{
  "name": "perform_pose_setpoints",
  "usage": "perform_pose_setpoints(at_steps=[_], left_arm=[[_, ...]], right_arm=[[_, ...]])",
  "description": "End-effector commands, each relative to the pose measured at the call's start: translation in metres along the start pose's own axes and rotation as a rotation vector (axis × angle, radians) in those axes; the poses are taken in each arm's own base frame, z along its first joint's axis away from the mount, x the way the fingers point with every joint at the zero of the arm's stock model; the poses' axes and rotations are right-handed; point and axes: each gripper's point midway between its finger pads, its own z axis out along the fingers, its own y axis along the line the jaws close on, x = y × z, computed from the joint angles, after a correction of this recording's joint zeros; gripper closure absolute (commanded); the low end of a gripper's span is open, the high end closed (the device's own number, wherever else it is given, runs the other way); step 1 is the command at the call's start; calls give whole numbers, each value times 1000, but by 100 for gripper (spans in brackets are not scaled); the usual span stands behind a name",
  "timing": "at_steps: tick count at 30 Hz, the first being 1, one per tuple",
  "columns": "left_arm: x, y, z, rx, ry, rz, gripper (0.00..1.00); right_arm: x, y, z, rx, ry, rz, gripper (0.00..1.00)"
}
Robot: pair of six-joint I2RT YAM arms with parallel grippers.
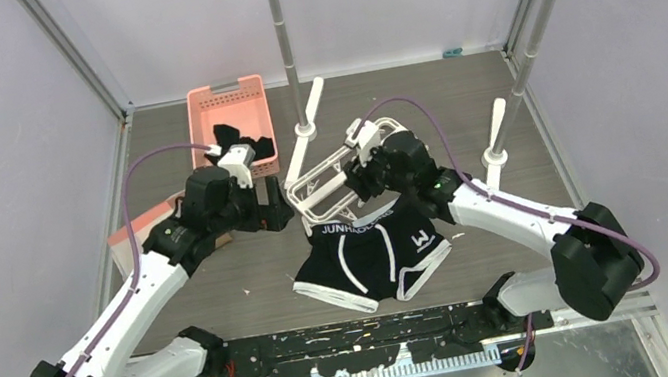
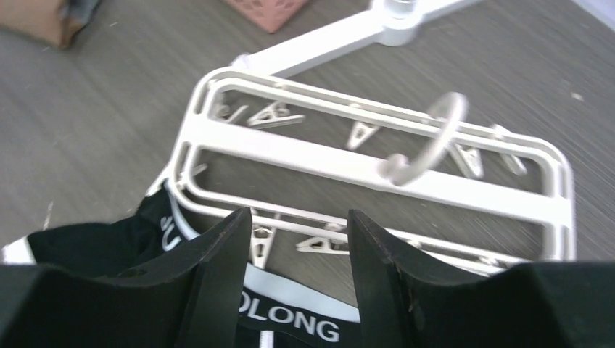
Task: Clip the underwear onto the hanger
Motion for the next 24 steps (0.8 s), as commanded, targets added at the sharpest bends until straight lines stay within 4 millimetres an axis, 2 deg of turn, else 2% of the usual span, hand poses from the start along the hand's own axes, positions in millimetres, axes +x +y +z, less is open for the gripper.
perform_pose_setpoints(at_steps=[1,4,5,8,11,14,16,19,24], left_arm=[[3,7,-12,-44,8,-18,2],[7,13,-16,-70,3,-10,2],[8,15,-18,-77,3,-4,2],[11,18,-22,-92,10,17,2],[14,22,-26,-102,11,36,1],[19,24,-29,-107,8,51,2],[21,27,-31,-115,3,58,1],[25,30,-33,-123,-5,68,1],[31,32,-33,-123,3,70,1]], right_arm=[[-10,-44,-17,228,-35,96,42],[-7,-55,-23,252,-21,95,39],[-8,-55,-25,245,-27,87,36],[-18,-48,-36,194,-83,16,25],[-35,-42,-46,156,-157,-76,24],[-38,-41,-49,127,-144,-205,21],[-33,-30,-48,34,-111,-323,19],[-14,-10,-48,-136,-33,-486,18],[17,18,-54,-421,131,-597,18]])
